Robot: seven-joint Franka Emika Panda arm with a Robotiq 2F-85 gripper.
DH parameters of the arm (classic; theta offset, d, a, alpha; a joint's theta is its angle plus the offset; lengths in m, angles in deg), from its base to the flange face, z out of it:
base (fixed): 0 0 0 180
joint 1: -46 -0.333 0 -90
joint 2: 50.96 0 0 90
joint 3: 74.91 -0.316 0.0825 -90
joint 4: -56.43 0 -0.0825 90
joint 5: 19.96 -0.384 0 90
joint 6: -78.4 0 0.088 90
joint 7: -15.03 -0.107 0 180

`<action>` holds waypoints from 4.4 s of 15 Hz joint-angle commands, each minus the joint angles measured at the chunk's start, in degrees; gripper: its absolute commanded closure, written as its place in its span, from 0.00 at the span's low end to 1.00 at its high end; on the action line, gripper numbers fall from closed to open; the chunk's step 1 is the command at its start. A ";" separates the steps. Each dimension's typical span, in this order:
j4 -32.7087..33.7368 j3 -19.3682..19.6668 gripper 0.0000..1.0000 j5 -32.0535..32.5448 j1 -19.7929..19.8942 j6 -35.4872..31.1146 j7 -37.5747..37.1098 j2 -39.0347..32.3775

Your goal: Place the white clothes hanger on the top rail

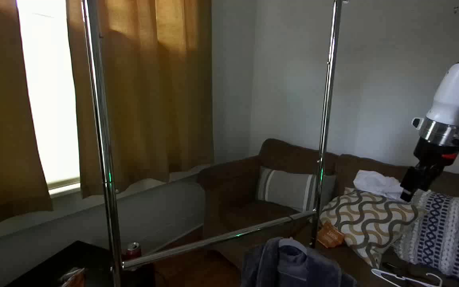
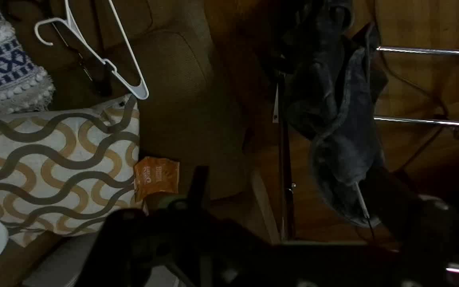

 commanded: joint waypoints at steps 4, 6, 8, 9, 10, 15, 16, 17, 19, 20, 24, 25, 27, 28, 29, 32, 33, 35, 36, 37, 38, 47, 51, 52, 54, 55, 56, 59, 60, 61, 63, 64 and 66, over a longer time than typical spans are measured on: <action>0.03 0.11 0.00 0.05 -0.15 0.21 -0.05 0.01; 0.03 0.11 0.00 0.05 -0.15 0.21 -0.06 0.01; 0.03 0.11 0.00 0.05 -0.15 0.21 -0.05 0.01; 0.03 0.10 0.00 0.05 -0.15 0.21 -0.06 0.01; 0.03 0.11 0.00 0.05 -0.15 0.21 -0.06 0.01; 1.65 2.42 0.00 -0.34 0.82 0.02 1.48 -3.05; 2.00 3.34 0.00 -0.13 1.12 -0.25 2.47 -3.90; 2.31 3.98 0.00 -0.15 1.33 -0.52 2.86 -4.52; 2.96 5.77 0.00 0.02 1.39 -1.88 5.96 -6.16; 3.39 7.15 0.00 -0.50 1.08 -2.74 8.53 -7.34; 4.35 10.52 0.00 -0.85 0.87 -6.57 15.71 -10.90; 4.41 11.06 0.00 -0.96 0.85 -7.31 17.13 -11.54; 4.61 12.44 0.00 -1.42 0.76 -9.18 20.51 -13.08; 3.99 10.51 0.00 -0.52 1.54 -7.41 16.91 -10.99; 4.13 10.72 0.00 -0.53 1.61 -7.66 17.35 -11.50; 4.29 10.47 0.00 -0.51 1.53 -7.66 17.25 -11.50; 4.30 10.44 0.00 -0.51 1.52 -7.66 17.25 -11.47; 4.32 10.44 0.00 -0.51 1.52 -7.66 17.25 -11.47; 4.32 10.44 0.00 -0.51 1.52 -7.66 17.25 -11.47; 4.32 10.44 0.00 -0.51 1.52 -7.66 17.25 -11.47; 4.32 10.44 0.00 -0.51 1.52 -7.66 17.25 -11.47; 4.33 10.44 0.00 -0.51 1.52 -7.66 17.25 -11.47; 4.33 10.44 0.00 -0.51 1.52 -7.66 17.25 -11.47; 4.33 10.44 0.00 -0.51 1.52 -7.66 17.25 -11.47; 5.82 11.10 0.00 -0.67 1.70 -5.98 18.09 -13.57; 7.26 12.85 0.00 -2.27 1.40 -4.72 20.52 -15.69; 8.67 14.84 0.00 -3.33 1.71 -3.96 22.92 -17.97; 11.40 18.83 0.00 -3.39 3.32 -4.06 30.60 -23.55; 12.66 20.20 0.00 -2.81 4.20 -5.59 34.11 -26.16; 13.52 20.92 0.00 -3.03 4.81 -5.46 36.79 -27.86; 15.64 22.19 0.00 -4.84 6.31 -6.72 44.95 -32.19; 16.90 22.30 0.00 -5.43 7.47 -7.82 47.15 -34.75; 19.73 21.84 0.00 -10.24 9.84 -8.40 47.94 -39.84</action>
